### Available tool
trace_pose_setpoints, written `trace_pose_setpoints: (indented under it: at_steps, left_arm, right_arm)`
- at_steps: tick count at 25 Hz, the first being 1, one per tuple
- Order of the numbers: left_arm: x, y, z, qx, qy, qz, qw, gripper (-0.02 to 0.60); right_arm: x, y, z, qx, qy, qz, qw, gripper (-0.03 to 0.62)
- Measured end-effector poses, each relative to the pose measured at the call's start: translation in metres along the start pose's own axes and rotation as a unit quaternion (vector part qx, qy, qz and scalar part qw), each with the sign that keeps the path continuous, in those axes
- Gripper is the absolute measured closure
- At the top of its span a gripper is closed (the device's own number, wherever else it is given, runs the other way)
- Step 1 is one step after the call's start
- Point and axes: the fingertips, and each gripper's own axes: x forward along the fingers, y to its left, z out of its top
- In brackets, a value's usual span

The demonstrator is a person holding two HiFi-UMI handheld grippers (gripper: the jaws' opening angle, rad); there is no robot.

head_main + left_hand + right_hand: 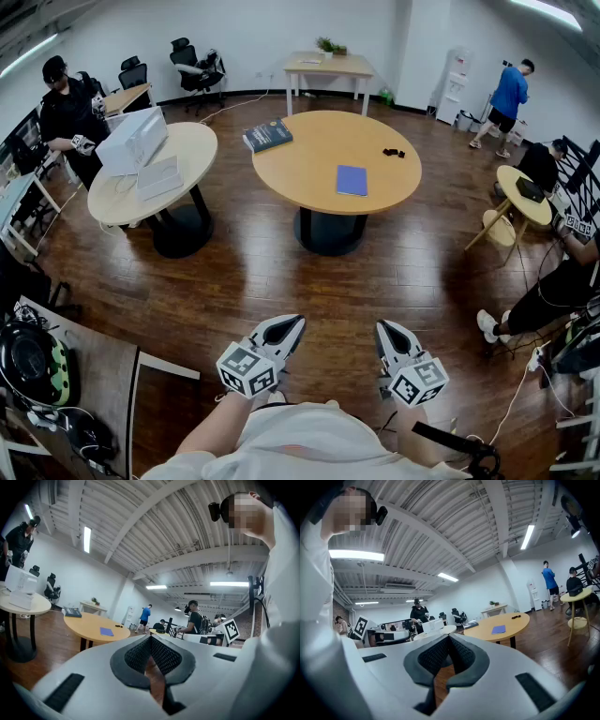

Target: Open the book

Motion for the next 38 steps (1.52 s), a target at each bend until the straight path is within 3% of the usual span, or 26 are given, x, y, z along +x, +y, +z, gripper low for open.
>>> trace_pose_setpoints:
  at_steps: [12,16,21,29,38]
  left_arm:
    - [0.046,-0.038,-0.012,0.013,0.013,0.025,0.9995,0.572]
    - [0.054,-0.035,-0.011,0.017,0.016,0.032,0.9992,0.572]
    - [0.080,-0.020,-0.017,0.008,0.020,0.022,0.9995,0.572]
    - [0.150,0.039,-0.016,-0.020,0.018,-0.005,0.9996,0.572]
    - [0.189,0.170,0.024,-0.020,0.009,0.013,0.9997,0.572]
  right_arm:
    - [-0.029,-0.065,-0.004,0.027,0.006,0.010,1.000,0.597]
    - [-0.027,-0.069,-0.012,0.036,0.011,0.019,0.999,0.596]
    - [-0.018,-0.090,-0.022,0.046,0.026,0.002,0.999,0.597]
    - [0.020,-0.150,-0.021,0.039,0.058,-0.050,0.996,0.597]
    - [0.143,-0.186,0.021,0.001,0.057,-0.062,0.996,0.595]
